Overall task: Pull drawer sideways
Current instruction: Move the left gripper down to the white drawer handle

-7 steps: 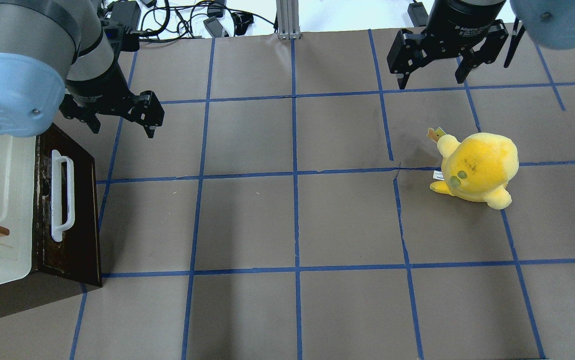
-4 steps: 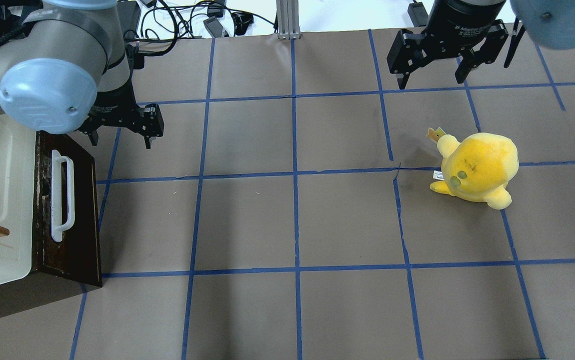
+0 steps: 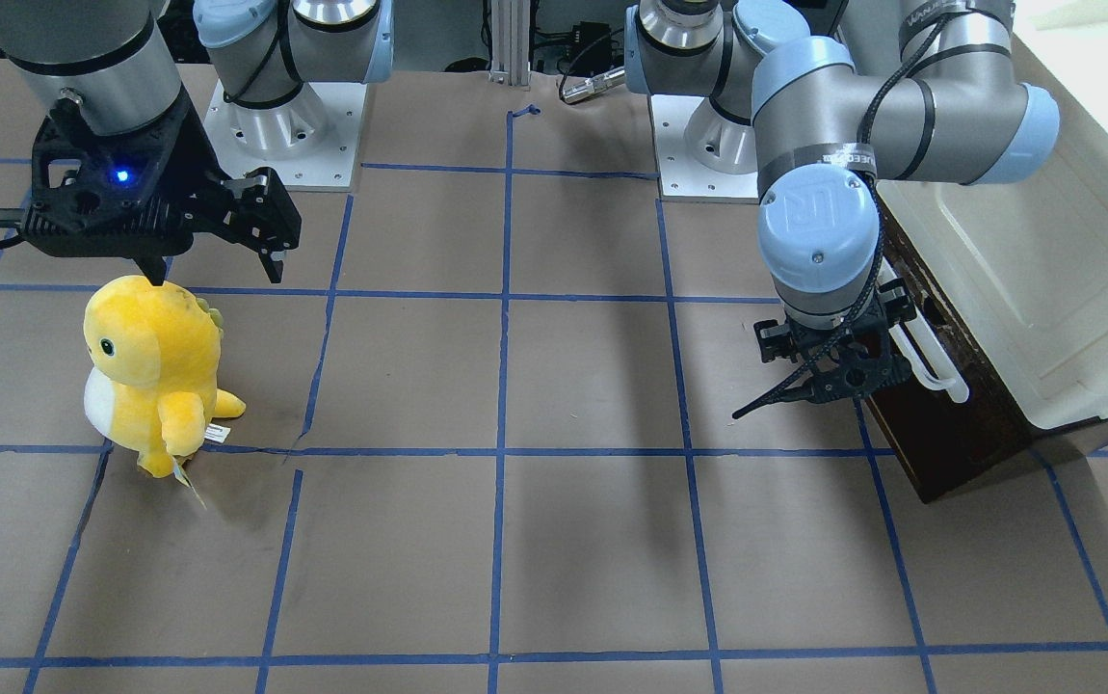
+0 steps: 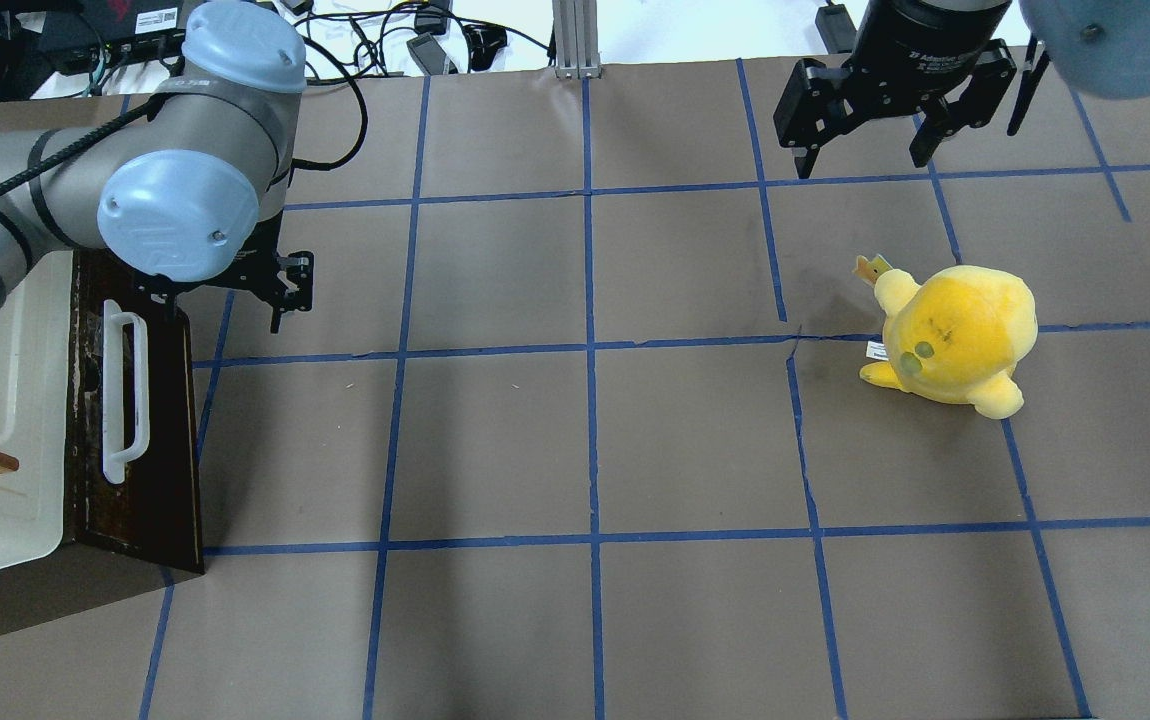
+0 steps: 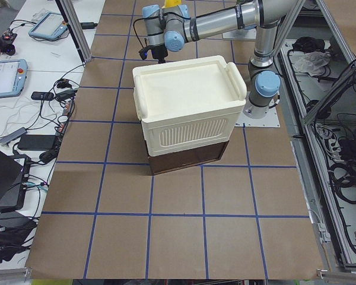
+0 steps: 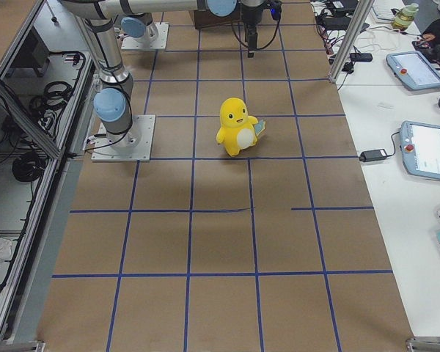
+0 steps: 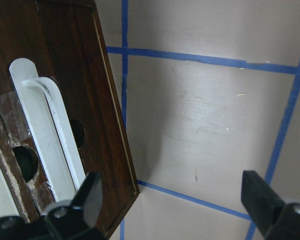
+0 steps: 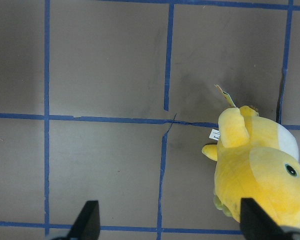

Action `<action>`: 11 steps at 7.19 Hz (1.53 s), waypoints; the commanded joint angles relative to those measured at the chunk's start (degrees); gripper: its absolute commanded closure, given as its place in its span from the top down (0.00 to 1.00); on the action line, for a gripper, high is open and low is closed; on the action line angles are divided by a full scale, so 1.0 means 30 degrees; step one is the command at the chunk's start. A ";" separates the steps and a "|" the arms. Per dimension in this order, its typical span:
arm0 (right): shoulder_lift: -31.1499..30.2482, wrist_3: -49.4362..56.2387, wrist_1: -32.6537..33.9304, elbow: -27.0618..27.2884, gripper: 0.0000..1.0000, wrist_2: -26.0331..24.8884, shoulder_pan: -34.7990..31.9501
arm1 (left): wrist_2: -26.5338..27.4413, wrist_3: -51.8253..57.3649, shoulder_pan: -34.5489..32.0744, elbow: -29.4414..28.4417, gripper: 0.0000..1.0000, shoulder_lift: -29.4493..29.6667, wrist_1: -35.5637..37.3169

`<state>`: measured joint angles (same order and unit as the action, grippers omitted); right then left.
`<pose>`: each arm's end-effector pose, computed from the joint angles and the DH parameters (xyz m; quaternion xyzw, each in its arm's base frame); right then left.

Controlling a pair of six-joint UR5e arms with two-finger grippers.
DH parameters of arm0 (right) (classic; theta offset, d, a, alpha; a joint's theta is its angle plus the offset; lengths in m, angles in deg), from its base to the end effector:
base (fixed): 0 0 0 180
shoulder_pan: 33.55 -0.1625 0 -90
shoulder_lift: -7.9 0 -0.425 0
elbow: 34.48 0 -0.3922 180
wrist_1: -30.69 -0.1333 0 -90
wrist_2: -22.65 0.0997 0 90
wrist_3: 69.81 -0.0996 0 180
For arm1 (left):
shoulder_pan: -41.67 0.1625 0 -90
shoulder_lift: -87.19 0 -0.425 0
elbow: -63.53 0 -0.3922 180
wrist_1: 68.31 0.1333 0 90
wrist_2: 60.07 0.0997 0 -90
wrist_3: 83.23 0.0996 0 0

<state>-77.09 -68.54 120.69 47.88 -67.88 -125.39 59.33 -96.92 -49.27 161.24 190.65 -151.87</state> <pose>0.1494 -0.5285 0.5090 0.0270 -0.9994 0.0230 0.0045 -0.0932 -0.5376 0.3249 -0.0742 0.9570 0.0909 0.2654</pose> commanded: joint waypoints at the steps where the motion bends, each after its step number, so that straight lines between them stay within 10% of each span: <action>1: -0.0001 0.0017 0.0000 0.0000 1.00 -0.0029 0.0000 | 0.0571 -0.3296 0.0022 0.0444 1.00 0.0609 -0.0183; 11: -0.0001 -0.0012 0.0000 0.0000 1.00 0.0000 0.0000 | 0.4230 -0.3784 0.0725 0.1297 0.84 0.1753 -0.0477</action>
<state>-77.09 -68.58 120.69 47.88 -67.91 -125.39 71.19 -108.33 -47.12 165.09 195.37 -153.38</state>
